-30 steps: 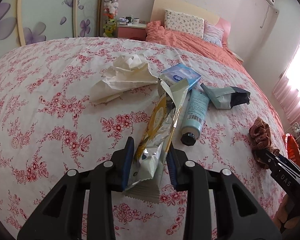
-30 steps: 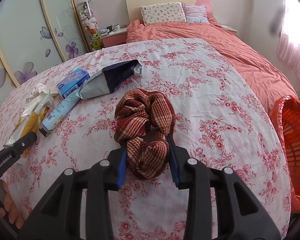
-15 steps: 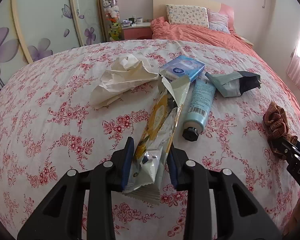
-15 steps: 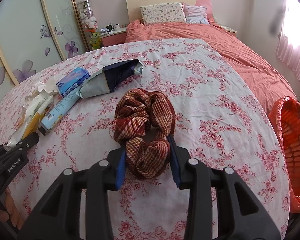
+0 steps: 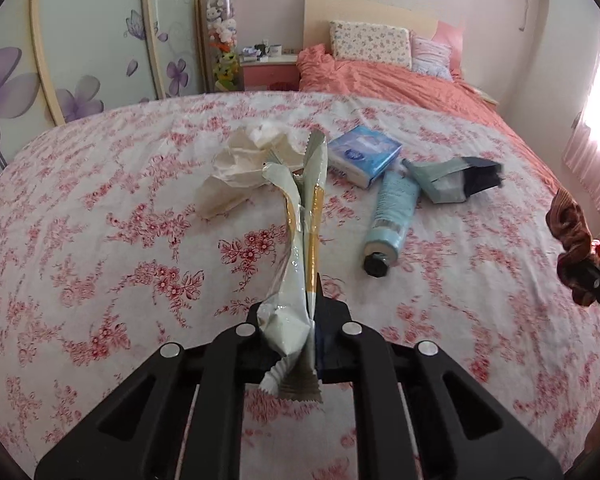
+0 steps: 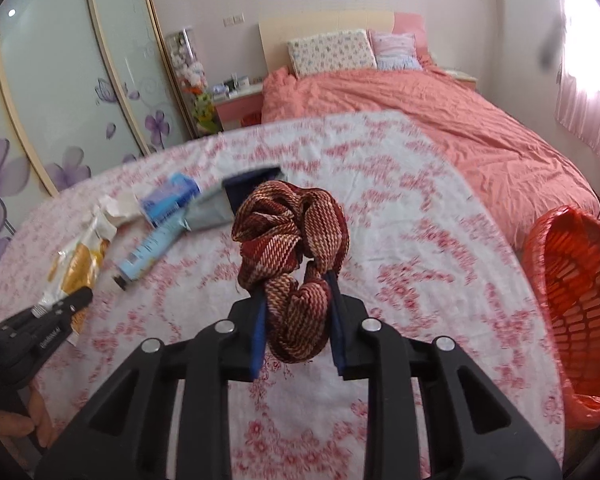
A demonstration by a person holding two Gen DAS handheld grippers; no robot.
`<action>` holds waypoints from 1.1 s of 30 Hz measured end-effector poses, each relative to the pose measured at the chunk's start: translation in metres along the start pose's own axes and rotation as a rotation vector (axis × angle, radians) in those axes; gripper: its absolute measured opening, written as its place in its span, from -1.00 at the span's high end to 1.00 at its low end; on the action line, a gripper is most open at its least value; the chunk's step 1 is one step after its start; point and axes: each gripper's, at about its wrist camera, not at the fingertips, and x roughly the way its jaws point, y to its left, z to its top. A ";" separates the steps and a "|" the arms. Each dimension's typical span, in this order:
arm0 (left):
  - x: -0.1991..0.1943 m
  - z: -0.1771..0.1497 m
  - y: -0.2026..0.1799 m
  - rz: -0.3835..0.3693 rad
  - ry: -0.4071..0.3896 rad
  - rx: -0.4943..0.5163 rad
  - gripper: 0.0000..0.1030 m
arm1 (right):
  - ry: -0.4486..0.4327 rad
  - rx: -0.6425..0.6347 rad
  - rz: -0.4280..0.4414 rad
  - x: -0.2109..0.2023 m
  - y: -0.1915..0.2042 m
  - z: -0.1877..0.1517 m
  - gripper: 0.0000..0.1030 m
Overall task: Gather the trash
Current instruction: 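Carry wrapper and scrunchie to the orange basket and open both tools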
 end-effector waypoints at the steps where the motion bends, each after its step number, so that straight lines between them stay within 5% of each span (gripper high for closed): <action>1: -0.006 0.000 -0.002 -0.017 -0.003 0.000 0.78 | -0.009 0.003 0.002 -0.005 -0.002 0.002 0.50; 11: -0.045 0.004 -0.052 -0.179 -0.025 0.040 0.79 | -0.113 0.071 -0.026 -0.069 -0.038 0.009 0.49; 33: -0.093 -0.001 -0.271 -0.605 -0.053 0.332 0.78 | -0.258 0.305 -0.254 -0.161 -0.215 -0.018 0.48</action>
